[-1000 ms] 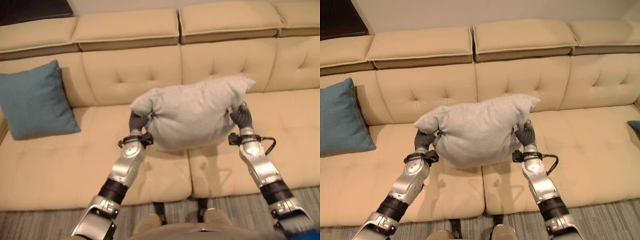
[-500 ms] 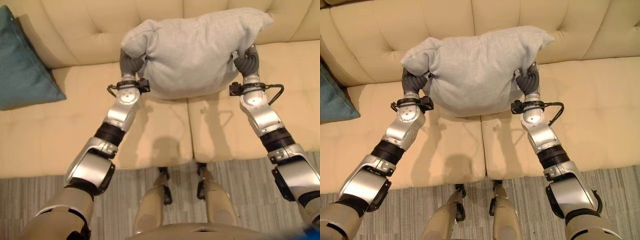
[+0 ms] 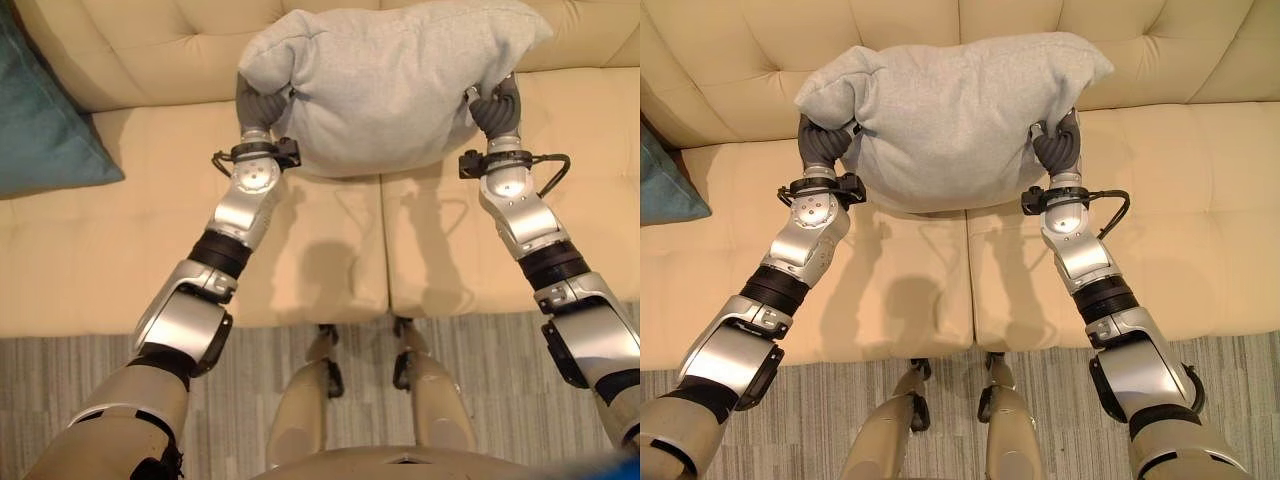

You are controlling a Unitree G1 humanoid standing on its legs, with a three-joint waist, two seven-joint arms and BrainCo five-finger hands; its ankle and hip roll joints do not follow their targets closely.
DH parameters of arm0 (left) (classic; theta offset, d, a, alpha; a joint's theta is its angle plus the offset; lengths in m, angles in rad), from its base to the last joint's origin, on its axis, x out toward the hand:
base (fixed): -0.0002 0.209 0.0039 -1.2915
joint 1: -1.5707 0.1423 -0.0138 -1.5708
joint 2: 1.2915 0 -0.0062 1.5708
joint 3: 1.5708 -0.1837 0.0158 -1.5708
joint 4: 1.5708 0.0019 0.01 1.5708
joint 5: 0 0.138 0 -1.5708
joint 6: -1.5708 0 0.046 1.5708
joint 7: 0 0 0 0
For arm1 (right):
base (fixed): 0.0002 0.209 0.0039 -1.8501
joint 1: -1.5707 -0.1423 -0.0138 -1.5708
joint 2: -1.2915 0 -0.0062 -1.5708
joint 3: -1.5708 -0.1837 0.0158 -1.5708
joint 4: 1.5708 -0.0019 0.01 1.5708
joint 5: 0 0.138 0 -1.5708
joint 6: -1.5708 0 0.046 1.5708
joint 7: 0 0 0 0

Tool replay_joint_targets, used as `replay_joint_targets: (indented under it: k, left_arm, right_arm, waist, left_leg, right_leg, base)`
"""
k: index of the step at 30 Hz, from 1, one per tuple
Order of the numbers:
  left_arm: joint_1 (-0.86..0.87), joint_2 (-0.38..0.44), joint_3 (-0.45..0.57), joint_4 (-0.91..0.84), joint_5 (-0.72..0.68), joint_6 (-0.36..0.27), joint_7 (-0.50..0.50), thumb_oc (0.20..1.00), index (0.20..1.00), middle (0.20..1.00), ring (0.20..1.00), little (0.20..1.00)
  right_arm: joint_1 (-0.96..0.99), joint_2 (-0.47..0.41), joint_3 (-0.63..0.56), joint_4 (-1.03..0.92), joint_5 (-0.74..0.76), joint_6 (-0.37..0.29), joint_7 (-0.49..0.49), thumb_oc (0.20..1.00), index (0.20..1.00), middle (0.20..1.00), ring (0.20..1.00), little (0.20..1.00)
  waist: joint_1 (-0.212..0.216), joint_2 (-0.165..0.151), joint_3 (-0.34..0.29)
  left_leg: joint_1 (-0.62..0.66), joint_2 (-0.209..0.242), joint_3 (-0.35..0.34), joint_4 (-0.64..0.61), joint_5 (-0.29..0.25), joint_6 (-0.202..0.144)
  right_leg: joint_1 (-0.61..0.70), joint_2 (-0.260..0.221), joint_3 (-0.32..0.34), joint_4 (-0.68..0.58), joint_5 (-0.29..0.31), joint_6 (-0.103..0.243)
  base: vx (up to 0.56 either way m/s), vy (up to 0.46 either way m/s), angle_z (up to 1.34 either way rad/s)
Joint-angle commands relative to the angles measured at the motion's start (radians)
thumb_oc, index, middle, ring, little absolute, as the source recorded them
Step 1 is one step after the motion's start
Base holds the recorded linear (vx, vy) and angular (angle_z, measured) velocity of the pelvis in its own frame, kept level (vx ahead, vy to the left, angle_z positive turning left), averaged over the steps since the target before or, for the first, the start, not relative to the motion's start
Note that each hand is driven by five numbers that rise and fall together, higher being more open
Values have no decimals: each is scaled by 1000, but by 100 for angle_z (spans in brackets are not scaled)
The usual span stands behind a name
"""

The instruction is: Pick up all the scattered cushions and arrange them neatly on the sofa.

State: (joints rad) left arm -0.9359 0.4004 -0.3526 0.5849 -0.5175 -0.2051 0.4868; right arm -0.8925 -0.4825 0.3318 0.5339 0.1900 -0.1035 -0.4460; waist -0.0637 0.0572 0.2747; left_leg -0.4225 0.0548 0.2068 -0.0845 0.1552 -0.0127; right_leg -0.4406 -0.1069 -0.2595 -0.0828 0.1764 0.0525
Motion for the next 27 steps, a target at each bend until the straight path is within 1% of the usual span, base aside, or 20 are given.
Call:
replay_joint_targets:
  k: [1,2,6,7,8,9,12,13,14,17,18,20,21,22,23,24,25,27]
  left_arm:
    - [-233,-7,-104,100,117,-9,-5,1000,1000,1000,1000,1000]
    - [-248,11,-102,109,126,-4,1,1000,1000,1000,1000,1000]
    - [-281,56,-77,130,141,10,24,1000,1000,1000,1000,1000]
    - [-283,59,-75,134,141,9,22,1000,1000,1000,1000,1000]
    - [-277,79,-69,136,146,11,17,1000,1000,1000,1000,1000]
    - [-277,79,-68,136,146,11,17,1000,1000,1000,1000,1000]
    - [-226,133,-26,103,177,27,24,1000,1000,1000,1000,1000]
    - [-224,132,-25,101,177,28,24,1000,1000,1000,1000,1000]
    - [-201,162,-10,89,186,29,21,1000,1000,1000,1000,1000]
    - [-166,209,26,100,182,35,15,1000,1000,1000,1000,1000]
    - [-166,209,26,99,182,35,14,1000,1000,1000,1000,1000]
    - [-126,249,63,87,150,31,12,1000,1000,1000,1000,1000]
    - [-125,249,63,86,150,31,12,1000,1000,1000,1000,1000]
    - [-105,263,80,77,138,27,8,1000,1000,1000,1000,1000]
    - [-104,263,80,76,138,27,8,1000,1000,1000,1000,1000]
    - [-91,277,91,72,132,27,1,1000,1000,1000,1000,1000]
    - [-50,290,111,52,128,23,-9,1000,1000,1000,1000,1000]
    - [14,298,137,-12,129,18,-17,1000,1000,1000,1000,1000]
  right_arm:
    - [-259,29,122,70,-133,-34,-44,624,624,624,624,624]
    - [-283,24,124,92,-152,-20,-60,1000,1000,1000,1000,1000]
    - [-348,8,116,168,-191,35,-96,1000,1000,1000,1000,1000]
    - [-358,5,121,183,-196,42,-96,1000,1000,1000,1000,1000]
    - [-372,-13,132,213,-212,65,-92,1000,1000,1000,1000,1000]
    - [-372,-13,133,214,-212,64,-92,1000,1000,1000,1000,1000]
    - [-357,-77,118,186,-257,95,-101,1000,1000,1000,1000,1000]
    - [-355,-77,118,184,-258,96,-100,1000,1000,1000,1000,1000]
    - [-337,-108,104,181,-257,99,-100,1000,1000,1000,1000,1000]
    - [-312,-172,84,199,-246,110,-89,1000,1000,1000,1000,1000]
    - [-312,-172,84,199,-246,110,-89,1000,1000,1000,1000,1000]
    - [-286,-235,56,197,-208,112,-82,1000,1000,1000,1000,1000]
    - [-285,-235,56,197,-208,112,-82,1000,1000,1000,1000,1000]
    - [-255,-270,42,217,-197,113,-77,1000,1000,1000,1000,1000]
    - [-254,-270,42,218,-197,112,-77,1000,1000,1000,1000,1000]
    - [-240,-298,35,224,-189,116,-68,1000,1000,1000,1000,1000]
    - [-194,-331,6,213,-175,111,-57,1000,1000,1000,1000,1000]
    - [-109,-352,-43,182,-163,108,-47,1000,1000,1000,1000,1000]
  waist:
    - [17,-23,-40]
    - [18,-23,-38]
    - [26,-17,-35]
    - [26,-14,-35]
    - [28,-12,-42]
    - [28,-12,-41]
    - [29,-8,-65]
    - [29,-7,-66]
    - [29,-6,-81]
    - [30,-10,-110]
    - [30,-9,-110]
    - [30,-15,-122]
    - [30,-15,-122]
    - [29,-17,-125]
    - [29,-17,-125]
    - [29,-18,-127]
    - [27,-19,-129]
    - [28,-22,-133]
  left_leg:
    - [-17,12,-26,39,-18,-94]
    - [-24,12,-28,36,-15,-94]
    - [-35,15,-33,23,-5,-98]
    - [-35,14,-35,21,-4,-99]
    - [-31,13,-37,14,-2,-101]
    - [-31,13,-38,14,-2,-102]
    - [-26,10,-41,8,-5,-105]
    - [-26,11,-41,8,-5,-105]
    - [-23,10,-45,6,-8,-106]
    - [-18,10,-47,4,-11,-108]
    - [-18,10,-47,4,-12,-108]
    - [-8,12,-49,3,-14,-110]
    - [-8,12,-49,3,-14,-110]
    - [-4,11,-52,1,-15,-112]
    - [-3,11,-52,1,-15,-112]
    - [3,11,-52,0,-16,-113]
    - [16,13,-53,0,-18,-113]
    - [33,12,-53,0,-22,-112]
  right_leg:
    - [-105,-32,36,134,-59,114]
    - [-113,-31,38,133,-55,115]
    - [-127,-28,37,125,-50,116]
    - [-128,-27,37,125,-51,116]
    - [-125,-26,36,120,-52,115]
    - [-124,-26,36,120,-52,115]
    - [-117,-26,33,112,-51,116]
    - [-117,-26,33,111,-51,116]
    - [-115,-26,27,108,-51,116]
    - [-103,-25,25,97,-50,119]
    - [-103,-25,25,96,-50,119]
    - [-88,-24,21,89,-48,120]
    - [-87,-24,21,88,-48,120]
    - [-80,-22,20,85,-49,120]
    - [-79,-22,20,85,-48,120]
    - [-72,-22,17,83,-49,120]
    - [-59,-23,14,83,-52,119]
    - [-42,-20,12,83,-55,118]
  base:
    - [-24,-30,-2]
    - [0,0,0]
    - [0,0,0]
    - [32,3,-2]
    - [0,0,0]
    - [39,0,-2]
    - [60,3,1]
    - [65,-10,4]
    - [57,-18,4]
    - [41,-11,5]
    - [17,3,6]
    - [16,-3,6]
    - [5,-1,4]
    - [0,0,0]
    - [-2,7,4]
    - [9,15,4]
    - [19,14,4]
    - [0,0,0]
